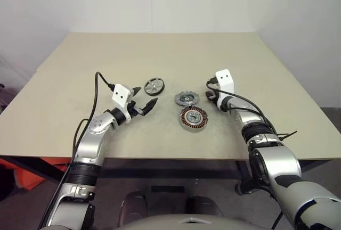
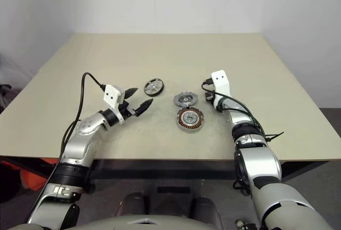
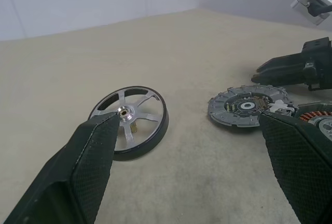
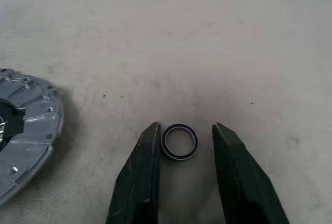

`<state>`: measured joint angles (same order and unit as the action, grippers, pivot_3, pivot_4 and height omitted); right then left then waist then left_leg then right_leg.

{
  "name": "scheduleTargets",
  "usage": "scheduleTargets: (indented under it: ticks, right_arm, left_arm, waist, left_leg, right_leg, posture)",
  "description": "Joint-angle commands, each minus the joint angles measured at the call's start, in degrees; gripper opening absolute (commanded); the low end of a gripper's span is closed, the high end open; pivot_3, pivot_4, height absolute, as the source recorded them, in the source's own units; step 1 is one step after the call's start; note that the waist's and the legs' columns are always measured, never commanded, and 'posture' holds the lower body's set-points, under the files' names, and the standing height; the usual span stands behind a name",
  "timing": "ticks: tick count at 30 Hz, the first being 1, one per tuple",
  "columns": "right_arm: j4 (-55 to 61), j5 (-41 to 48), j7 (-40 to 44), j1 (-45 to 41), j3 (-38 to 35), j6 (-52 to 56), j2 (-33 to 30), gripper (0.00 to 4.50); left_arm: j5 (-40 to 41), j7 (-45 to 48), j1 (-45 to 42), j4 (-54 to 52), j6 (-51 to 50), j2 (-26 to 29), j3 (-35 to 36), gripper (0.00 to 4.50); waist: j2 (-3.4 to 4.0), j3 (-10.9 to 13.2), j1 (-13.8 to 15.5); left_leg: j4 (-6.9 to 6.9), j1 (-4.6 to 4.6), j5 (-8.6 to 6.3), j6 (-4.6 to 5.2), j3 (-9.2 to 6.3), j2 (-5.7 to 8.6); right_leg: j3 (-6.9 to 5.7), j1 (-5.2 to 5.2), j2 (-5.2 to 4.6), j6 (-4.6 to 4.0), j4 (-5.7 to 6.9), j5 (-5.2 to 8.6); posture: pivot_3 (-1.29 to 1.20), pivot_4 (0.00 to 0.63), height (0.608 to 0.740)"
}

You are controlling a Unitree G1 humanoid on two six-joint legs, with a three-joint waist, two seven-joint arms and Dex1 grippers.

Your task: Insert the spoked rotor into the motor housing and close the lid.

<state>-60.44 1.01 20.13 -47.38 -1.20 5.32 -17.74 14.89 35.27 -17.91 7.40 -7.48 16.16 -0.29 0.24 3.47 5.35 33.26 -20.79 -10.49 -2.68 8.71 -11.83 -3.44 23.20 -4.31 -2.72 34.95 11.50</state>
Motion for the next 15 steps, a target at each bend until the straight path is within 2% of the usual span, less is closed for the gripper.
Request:
scheduleTargets:
  ticks: [1, 12, 15]
  right_arm:
    - [0.85, -0.33, 0.19, -1.47, -0.23, 0.75, -0.13, 1.8]
    - [1.27, -0.34, 1.65, -1.46, -0.29, 2.55, -0.3, 1.8]
    - [1.4, -0.16, 1.85, -1.39, -0.59, 2.82, -0.42, 1.23]
  left_arm:
    - [0.25, -0.36, -1.31, -2.37, 0.15, 0.74, 1.07, 4.5]
    - [0.24, -0.94, -1.32, -2.49, 0.51, 1.13, 1.34, 4.5]
    - [0.08, -1.11, -1.6, -2.69, 0.41, 1.14, 1.17, 4.5]
  waist:
    - [0.0, 0.0, 0.0]
    - [0.0, 0.0, 0.0]
    - [0.0, 0.0, 0.02]
  left_leg:
    - [0.0, 0.0, 0.0, 0.0, 0.0, 0.0]
    - [0.0, 0.01, -0.01, 0.01, 0.0, 0.0]
    - [0.0, 0.01, 0.0, 0.01, 0.0, 0.0]
  right_leg:
    - [0.0, 0.0, 0.0, 0.0, 0.0, 0.0]
    - [0.0, 0.0, 0.0, 0.0, 0.01, 0.0]
    - [0.0, 0.0, 0.0, 0.0, 0.01, 0.0]
  posture:
    - [0.0, 0.0, 0.74]
    - [0.0, 0.0, 0.74]
    - [0.0, 0.0, 0.74]
